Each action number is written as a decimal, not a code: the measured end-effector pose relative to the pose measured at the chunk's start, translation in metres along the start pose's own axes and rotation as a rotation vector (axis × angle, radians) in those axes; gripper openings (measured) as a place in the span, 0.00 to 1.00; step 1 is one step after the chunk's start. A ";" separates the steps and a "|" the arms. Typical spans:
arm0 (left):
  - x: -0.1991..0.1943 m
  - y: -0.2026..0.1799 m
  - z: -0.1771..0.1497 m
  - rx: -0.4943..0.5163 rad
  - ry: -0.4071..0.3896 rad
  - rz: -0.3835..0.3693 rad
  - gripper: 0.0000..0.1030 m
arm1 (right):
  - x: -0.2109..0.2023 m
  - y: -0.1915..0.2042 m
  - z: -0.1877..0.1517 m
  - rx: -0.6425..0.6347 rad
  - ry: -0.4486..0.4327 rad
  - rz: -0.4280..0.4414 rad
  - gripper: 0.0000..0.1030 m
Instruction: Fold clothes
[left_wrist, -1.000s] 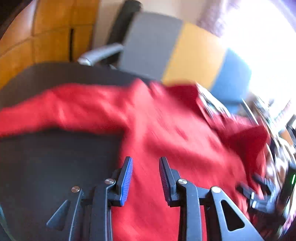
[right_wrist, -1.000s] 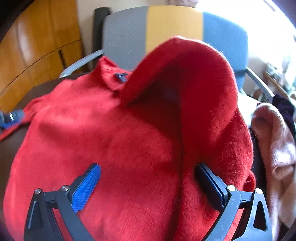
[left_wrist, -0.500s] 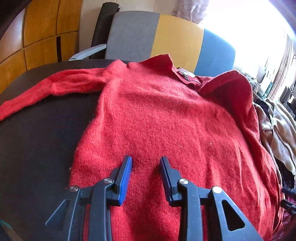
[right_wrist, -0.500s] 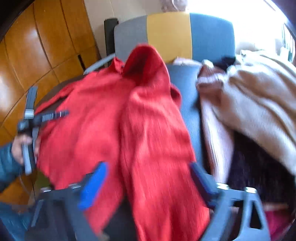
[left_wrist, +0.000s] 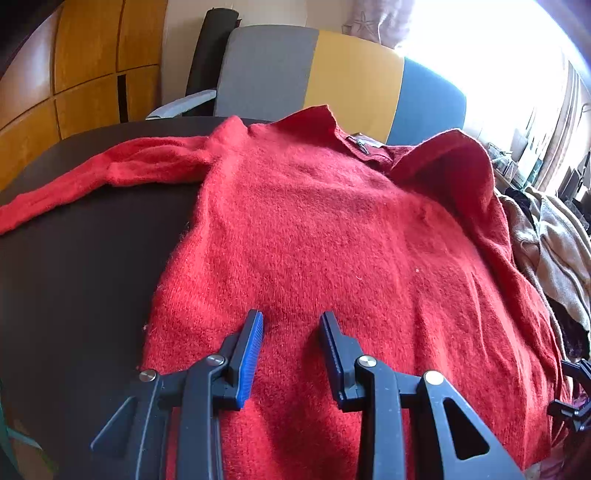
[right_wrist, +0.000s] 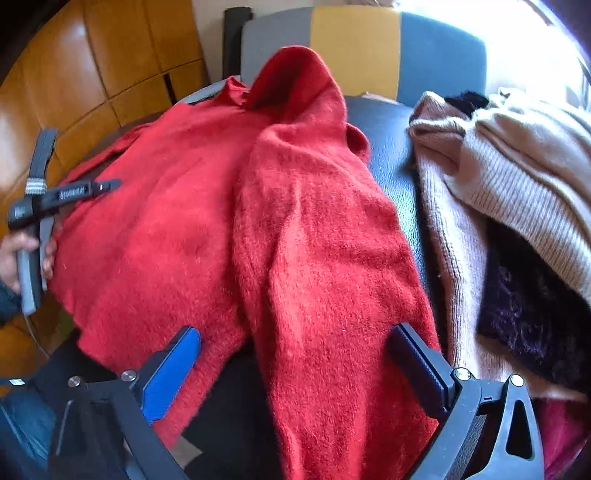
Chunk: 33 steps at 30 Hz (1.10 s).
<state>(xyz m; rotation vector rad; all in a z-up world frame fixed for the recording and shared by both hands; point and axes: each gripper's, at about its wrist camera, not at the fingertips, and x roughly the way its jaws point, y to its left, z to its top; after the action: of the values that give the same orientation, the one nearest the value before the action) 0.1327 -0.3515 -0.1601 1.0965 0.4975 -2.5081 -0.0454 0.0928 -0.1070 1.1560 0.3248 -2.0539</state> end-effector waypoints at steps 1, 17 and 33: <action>0.002 0.000 0.002 -0.002 0.001 -0.005 0.31 | -0.001 -0.002 0.001 0.001 0.006 0.014 1.00; 0.007 -0.006 0.004 -0.034 -0.018 -0.002 0.31 | -0.003 -0.003 -0.002 -0.081 0.095 -0.016 1.00; 0.005 -0.006 0.001 -0.025 -0.027 0.002 0.31 | -0.030 -0.019 -0.005 -0.221 0.136 -0.112 0.14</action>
<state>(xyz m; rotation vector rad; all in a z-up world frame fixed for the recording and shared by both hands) 0.1257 -0.3477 -0.1623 1.0523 0.5181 -2.5044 -0.0466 0.1232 -0.0872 1.1642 0.6798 -1.9795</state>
